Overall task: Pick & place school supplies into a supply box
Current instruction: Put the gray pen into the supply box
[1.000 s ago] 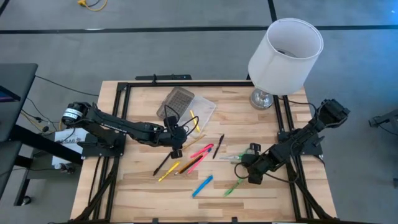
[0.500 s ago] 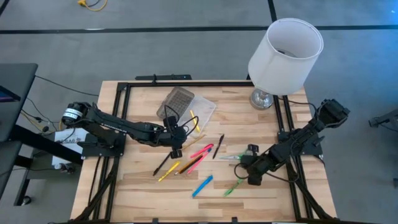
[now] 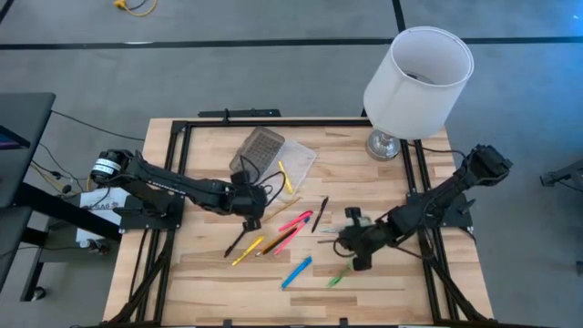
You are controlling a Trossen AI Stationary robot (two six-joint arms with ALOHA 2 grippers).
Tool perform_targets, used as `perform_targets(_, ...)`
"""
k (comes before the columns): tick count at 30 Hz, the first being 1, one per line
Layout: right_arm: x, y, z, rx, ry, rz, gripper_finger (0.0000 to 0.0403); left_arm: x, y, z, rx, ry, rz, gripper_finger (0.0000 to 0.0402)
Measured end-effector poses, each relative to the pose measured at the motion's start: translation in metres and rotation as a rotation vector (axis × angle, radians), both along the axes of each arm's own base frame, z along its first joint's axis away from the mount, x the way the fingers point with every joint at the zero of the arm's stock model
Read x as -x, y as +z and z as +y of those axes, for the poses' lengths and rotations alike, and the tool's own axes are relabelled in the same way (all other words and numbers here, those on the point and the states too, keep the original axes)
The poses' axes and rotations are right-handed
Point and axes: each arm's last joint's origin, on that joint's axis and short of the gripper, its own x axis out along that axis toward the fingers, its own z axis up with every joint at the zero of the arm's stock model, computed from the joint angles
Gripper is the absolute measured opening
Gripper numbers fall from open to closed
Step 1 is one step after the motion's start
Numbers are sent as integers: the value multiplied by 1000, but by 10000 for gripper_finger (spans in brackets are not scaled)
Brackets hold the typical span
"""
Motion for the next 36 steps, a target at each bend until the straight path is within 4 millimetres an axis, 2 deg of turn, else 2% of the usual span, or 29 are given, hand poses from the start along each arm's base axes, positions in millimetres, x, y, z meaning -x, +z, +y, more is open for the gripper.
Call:
perform_targets(7, -31, 19, -38, 240, 8, -113, 8, 18, -4, -17, -71, 57, 93, 193)
perform_targets(14, -58, 36, -99, 420, -21, -209, 8, 32, -3, -43, -173, 55, 67, 193)
perform_targets(19, -68, 45, -139, 443, 8, -296, 8, 40, -2, -56, -237, 53, 27, 193)
perform_targets(24, -82, 30, -171, 460, 35, -298, 8, 43, -1, -63, -269, 51, -8, 193)
perform_targets(27, -96, 10, -186, 464, 28, -222, 8, 45, -1, -62, -289, 63, -11, 193)
perform_targets(33, -131, -16, -208, 490, 31, -128, 8, 47, -1, -60, -310, 91, -10, 193)
perform_targets(36, -142, -21, -213, 510, 52, -65, 8, 49, -1, -60, -312, 105, -4, 193)
